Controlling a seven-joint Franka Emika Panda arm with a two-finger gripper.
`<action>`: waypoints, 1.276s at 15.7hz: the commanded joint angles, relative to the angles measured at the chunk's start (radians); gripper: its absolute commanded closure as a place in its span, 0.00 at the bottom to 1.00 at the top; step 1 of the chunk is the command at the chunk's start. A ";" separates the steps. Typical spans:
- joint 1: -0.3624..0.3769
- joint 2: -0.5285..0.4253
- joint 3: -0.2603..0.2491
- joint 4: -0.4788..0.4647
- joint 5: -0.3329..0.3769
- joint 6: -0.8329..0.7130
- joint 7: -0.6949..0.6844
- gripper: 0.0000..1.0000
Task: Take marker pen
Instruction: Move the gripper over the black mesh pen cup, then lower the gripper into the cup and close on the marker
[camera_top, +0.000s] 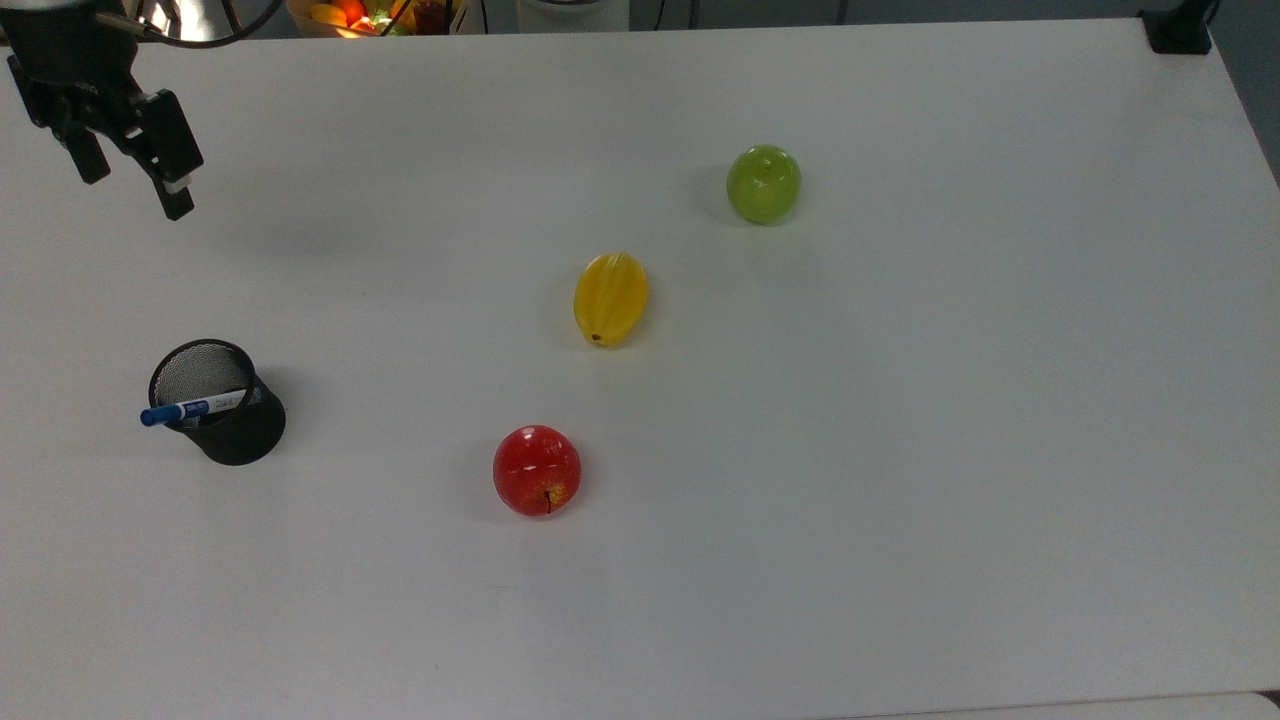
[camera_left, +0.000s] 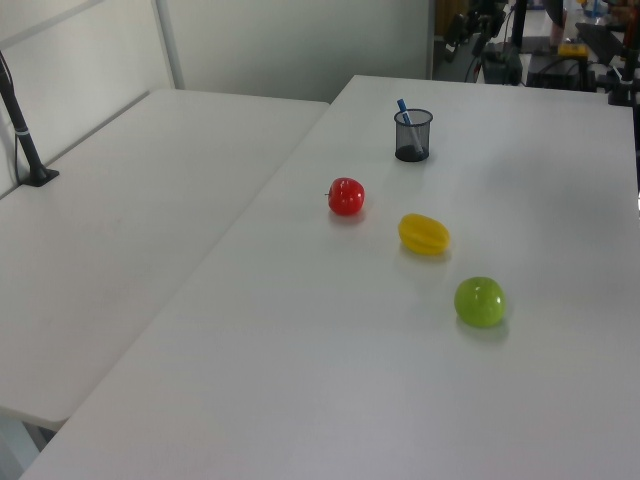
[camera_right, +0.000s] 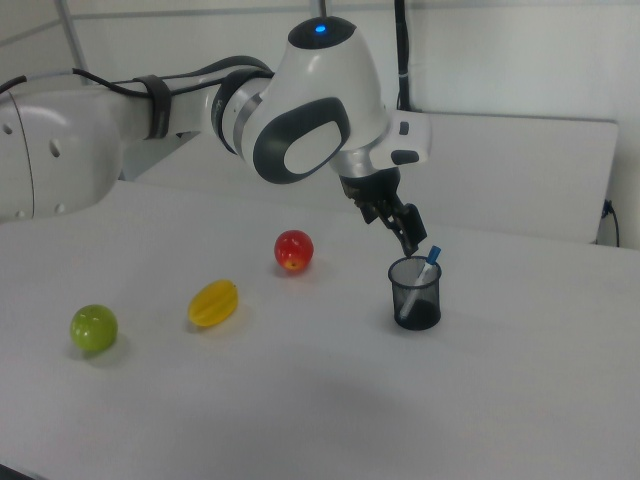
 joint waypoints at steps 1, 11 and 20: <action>0.005 0.052 0.005 0.010 0.011 0.054 0.057 0.00; 0.005 0.276 0.004 0.182 -0.104 0.342 0.183 0.00; 0.045 0.381 -0.001 0.213 -0.184 0.415 0.193 0.02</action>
